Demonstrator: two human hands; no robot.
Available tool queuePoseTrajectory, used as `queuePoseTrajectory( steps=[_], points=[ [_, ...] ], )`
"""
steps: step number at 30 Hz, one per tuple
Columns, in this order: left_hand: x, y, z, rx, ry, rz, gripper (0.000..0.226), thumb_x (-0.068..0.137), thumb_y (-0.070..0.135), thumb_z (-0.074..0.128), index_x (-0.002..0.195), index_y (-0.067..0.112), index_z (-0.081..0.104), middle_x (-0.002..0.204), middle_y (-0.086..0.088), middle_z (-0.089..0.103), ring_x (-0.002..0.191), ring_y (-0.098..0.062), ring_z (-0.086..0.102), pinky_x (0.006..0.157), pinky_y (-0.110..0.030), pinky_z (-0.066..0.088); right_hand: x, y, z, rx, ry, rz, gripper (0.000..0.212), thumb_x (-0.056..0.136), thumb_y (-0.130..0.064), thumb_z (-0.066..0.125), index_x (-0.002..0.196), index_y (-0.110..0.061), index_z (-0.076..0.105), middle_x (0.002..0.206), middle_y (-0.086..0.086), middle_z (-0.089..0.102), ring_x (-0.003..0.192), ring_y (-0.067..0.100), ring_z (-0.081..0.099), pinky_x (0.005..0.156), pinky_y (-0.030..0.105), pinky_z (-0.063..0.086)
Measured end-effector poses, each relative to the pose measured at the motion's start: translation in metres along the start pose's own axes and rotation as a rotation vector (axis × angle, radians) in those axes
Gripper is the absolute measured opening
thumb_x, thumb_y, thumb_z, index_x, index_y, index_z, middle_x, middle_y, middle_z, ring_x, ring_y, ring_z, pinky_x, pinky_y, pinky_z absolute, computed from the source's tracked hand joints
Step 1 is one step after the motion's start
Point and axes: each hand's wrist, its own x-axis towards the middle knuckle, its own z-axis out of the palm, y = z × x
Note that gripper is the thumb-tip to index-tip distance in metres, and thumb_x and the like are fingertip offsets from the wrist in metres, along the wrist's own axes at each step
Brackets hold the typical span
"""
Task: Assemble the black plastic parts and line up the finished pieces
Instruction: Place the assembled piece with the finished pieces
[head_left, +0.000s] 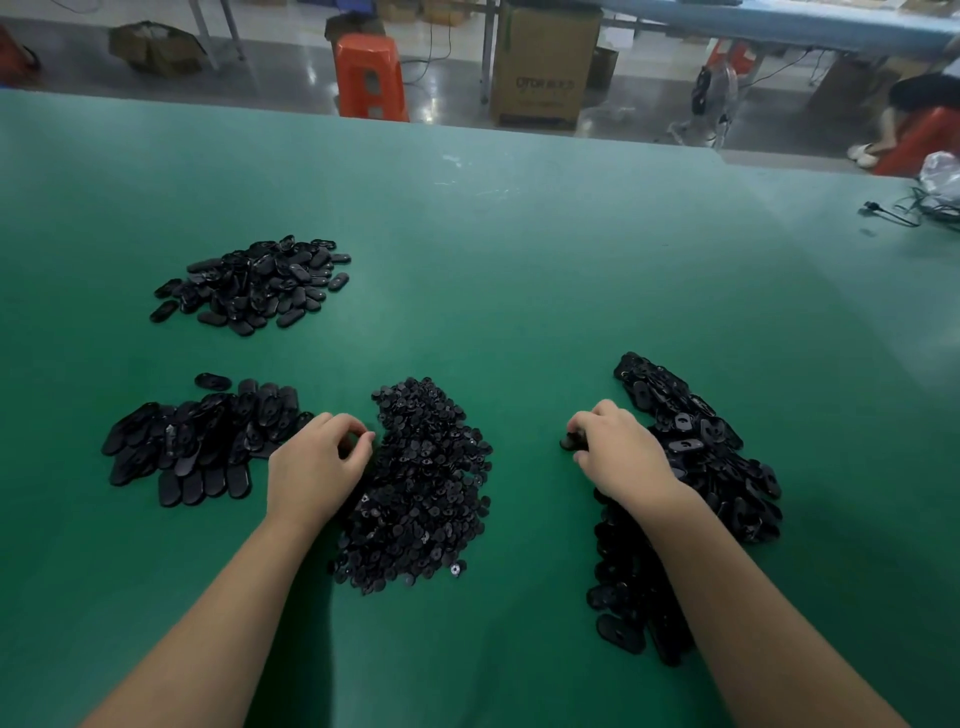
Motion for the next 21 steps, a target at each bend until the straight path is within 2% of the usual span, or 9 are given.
queuePoseTrajectory(
  steps=[4,9,12,16,19,21],
  points=[
    [0.002,0.001,-0.001,-0.029,-0.012,-0.029,0.006,0.089,0.033,0.072,0.084,0.034,0.069,0.072,0.019,0.053,0.065,-0.001,0.051,0.049,-0.02,0.036,-0.001,0.002,0.0,0.051,0.039,0.018,0.023,0.098,-0.027,0.063,0.121,-0.026,0.065,0.116,0.001,0.054,0.113,0.022,0.054,0.084,0.033,0.048],
    [0.0,0.001,-0.002,-0.042,-0.017,-0.017,0.004,0.09,0.033,0.072,0.09,0.035,0.075,0.074,0.016,0.057,0.066,-0.003,0.055,0.05,-0.023,0.045,-0.004,0.003,0.0,0.124,0.031,0.036,0.021,0.097,-0.031,0.065,0.118,-0.026,0.067,0.118,0.0,0.054,0.107,0.019,0.057,0.081,0.032,0.05],
    [0.0,0.002,-0.004,-0.052,-0.021,-0.01,0.003,0.089,0.032,0.072,0.088,0.035,0.073,0.075,0.018,0.057,0.066,-0.001,0.055,0.05,-0.022,0.044,-0.001,0.004,0.0,0.183,-0.006,0.089,0.023,0.096,-0.034,0.067,0.116,-0.025,0.062,0.119,-0.001,0.048,0.092,0.018,0.058,0.075,0.031,0.047],
    [0.0,0.002,-0.004,-0.076,-0.016,-0.026,0.008,0.089,0.029,0.072,0.085,0.034,0.067,0.075,0.019,0.057,0.067,0.002,0.053,0.051,-0.024,0.047,-0.001,0.003,-0.004,0.221,0.026,0.121,0.027,0.093,-0.036,0.071,0.111,-0.022,0.056,0.115,-0.002,0.043,0.085,0.02,0.057,0.072,0.032,0.044],
    [0.001,0.002,-0.004,-0.118,-0.002,-0.05,0.013,0.089,0.027,0.071,0.083,0.035,0.062,0.075,0.019,0.058,0.068,0.003,0.053,0.053,-0.026,0.048,-0.004,0.0,-0.012,0.288,0.114,0.089,0.023,0.093,-0.036,0.072,0.101,-0.021,0.057,0.1,-0.004,0.053,0.081,0.017,0.058,0.069,0.031,0.045],
    [0.001,0.002,-0.004,-0.137,-0.001,-0.069,0.014,0.088,0.026,0.071,0.082,0.034,0.061,0.074,0.02,0.059,0.067,0.002,0.054,0.054,-0.027,0.048,-0.009,-0.005,-0.017,0.445,0.152,0.068,0.02,0.093,-0.031,0.073,0.094,-0.019,0.058,0.082,-0.008,0.059,0.068,0.01,0.057,0.061,0.024,0.044]
  ],
)
